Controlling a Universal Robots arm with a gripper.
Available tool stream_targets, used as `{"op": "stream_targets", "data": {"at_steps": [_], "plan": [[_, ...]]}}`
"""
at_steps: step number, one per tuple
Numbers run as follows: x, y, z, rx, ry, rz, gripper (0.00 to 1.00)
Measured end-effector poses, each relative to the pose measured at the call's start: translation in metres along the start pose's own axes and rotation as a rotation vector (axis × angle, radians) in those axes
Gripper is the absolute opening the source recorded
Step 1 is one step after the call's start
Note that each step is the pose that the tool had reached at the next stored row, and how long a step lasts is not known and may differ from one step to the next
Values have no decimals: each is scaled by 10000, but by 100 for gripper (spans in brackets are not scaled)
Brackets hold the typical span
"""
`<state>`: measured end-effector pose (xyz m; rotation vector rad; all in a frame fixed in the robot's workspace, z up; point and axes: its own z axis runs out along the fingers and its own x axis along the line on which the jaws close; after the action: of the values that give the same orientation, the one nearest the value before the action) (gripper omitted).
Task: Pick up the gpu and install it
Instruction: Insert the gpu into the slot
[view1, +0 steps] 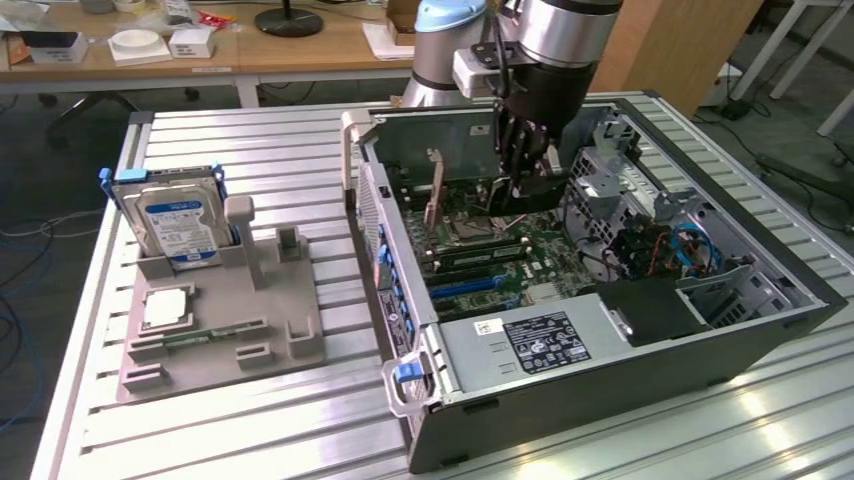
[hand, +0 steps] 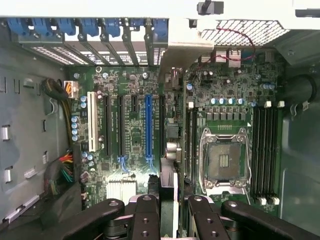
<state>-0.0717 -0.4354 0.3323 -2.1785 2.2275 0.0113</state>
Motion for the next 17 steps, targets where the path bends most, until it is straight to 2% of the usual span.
{"op": "stream_targets", "data": {"at_steps": [2,8,17], "plan": [[1,27,12,1,0,0,27],[3,29,21,0,-1,-1,27],[107,27,40,1,-3,0,27]]}}
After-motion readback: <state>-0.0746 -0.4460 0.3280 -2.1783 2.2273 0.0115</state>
